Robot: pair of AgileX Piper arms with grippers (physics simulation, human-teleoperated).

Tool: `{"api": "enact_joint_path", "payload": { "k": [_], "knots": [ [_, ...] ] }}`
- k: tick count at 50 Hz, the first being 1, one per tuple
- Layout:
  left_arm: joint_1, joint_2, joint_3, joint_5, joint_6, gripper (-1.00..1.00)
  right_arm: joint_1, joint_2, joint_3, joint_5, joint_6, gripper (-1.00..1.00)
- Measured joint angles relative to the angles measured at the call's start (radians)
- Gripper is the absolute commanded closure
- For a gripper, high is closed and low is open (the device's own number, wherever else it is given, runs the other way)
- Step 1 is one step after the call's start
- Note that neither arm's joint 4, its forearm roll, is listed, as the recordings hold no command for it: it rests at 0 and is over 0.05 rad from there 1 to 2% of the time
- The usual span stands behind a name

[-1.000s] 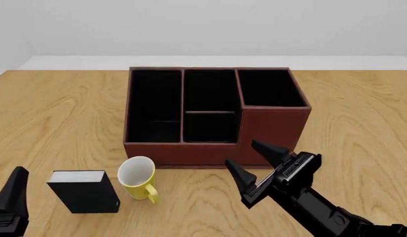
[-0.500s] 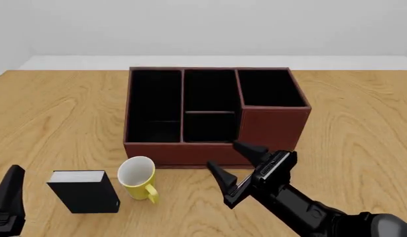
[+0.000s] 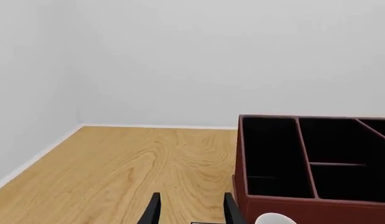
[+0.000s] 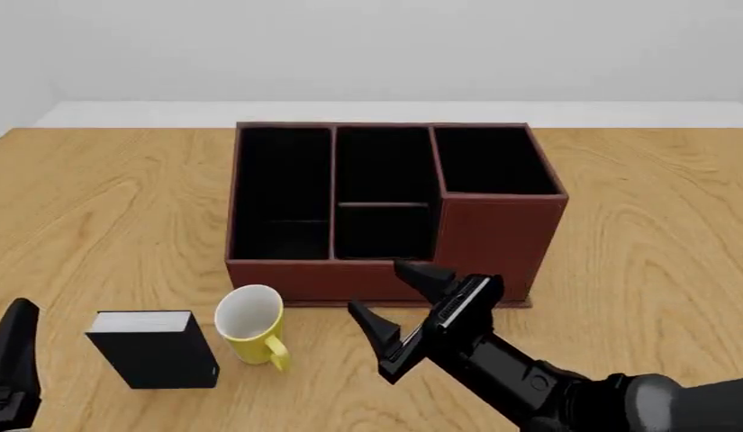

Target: Pick up the yellow and white mug and place it to the right of the caddy.

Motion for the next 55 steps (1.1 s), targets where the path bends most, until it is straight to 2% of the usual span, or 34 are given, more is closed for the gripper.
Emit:
{"api": "enact_joint_path", "payload": {
  "k": [55],
  "knots": [
    [0.038,0.0,-0.005,-0.002,-0.016,-1.0,0.1,0.168,-0.139,0.007,-0.003,-1.0]
  ]
}}
